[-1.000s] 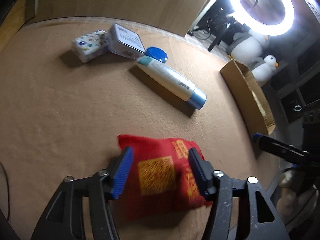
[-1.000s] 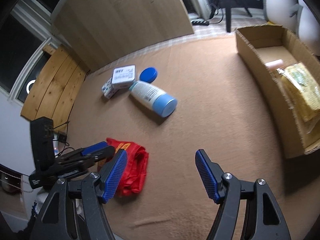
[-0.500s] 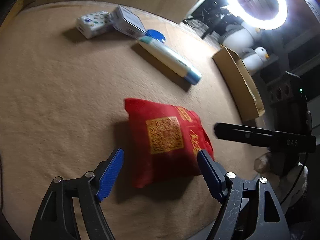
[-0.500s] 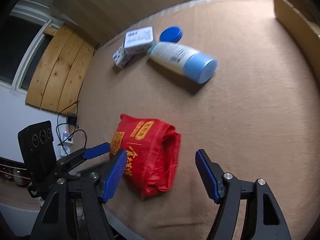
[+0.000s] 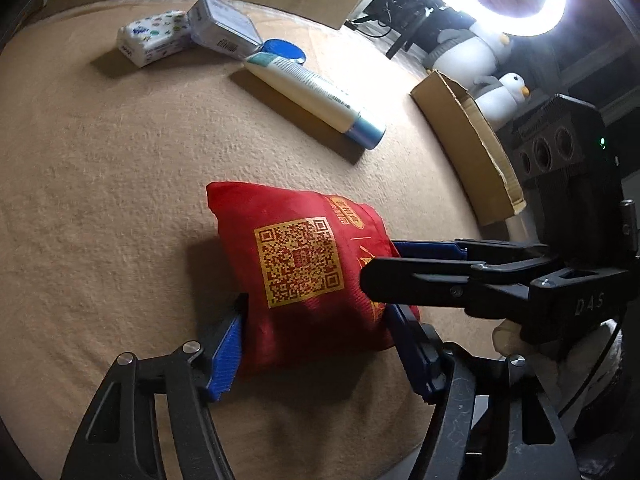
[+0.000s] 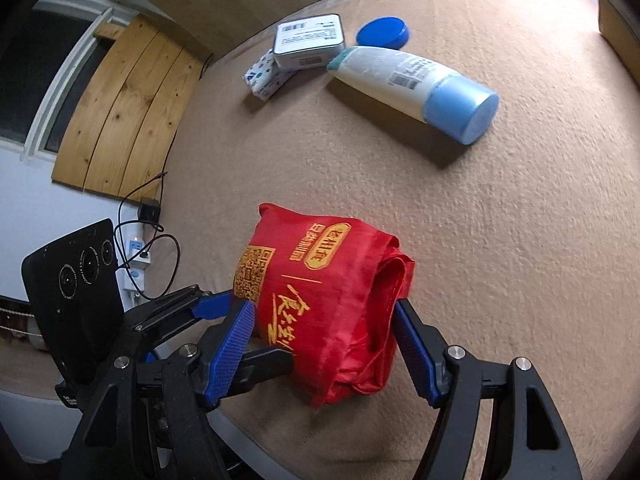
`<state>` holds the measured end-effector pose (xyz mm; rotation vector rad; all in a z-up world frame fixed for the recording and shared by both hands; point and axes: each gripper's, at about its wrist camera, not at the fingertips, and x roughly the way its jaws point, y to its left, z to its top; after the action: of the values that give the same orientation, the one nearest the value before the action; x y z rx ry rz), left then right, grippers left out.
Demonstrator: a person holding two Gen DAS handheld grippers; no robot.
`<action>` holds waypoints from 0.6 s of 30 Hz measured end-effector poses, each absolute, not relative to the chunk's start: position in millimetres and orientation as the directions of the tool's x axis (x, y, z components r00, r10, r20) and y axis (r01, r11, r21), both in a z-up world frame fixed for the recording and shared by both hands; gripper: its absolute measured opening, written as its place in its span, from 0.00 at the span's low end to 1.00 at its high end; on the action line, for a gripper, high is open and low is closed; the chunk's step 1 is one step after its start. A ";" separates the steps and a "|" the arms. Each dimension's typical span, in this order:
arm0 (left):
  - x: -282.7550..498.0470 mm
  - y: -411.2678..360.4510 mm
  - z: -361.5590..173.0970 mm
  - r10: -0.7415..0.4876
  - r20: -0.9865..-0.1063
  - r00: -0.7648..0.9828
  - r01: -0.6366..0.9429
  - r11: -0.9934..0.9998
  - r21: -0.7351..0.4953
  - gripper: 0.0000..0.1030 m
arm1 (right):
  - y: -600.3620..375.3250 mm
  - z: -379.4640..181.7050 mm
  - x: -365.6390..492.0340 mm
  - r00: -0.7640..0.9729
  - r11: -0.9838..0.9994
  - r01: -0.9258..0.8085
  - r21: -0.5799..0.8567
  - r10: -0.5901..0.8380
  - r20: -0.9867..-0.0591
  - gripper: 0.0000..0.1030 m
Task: Organize objects
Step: 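Grasp the red pouch with both tools from opposite sides, then carry the red pouch with both tools over the box and lower it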
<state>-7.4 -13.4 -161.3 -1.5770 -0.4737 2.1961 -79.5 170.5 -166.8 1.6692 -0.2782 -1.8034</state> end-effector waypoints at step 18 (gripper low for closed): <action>-40.7 46.8 -133.0 0.517 -0.801 -0.303 -0.240 -0.855 -0.460 0.59 | 202.1 -125.0 -97.2 -0.122 -0.804 0.387 0.453 -0.531 -0.838 0.63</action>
<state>-40.7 46.8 -133.0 -1.4818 -0.3505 2.1839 -97.2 202.1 -125.0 1.5524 -0.1629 -1.9743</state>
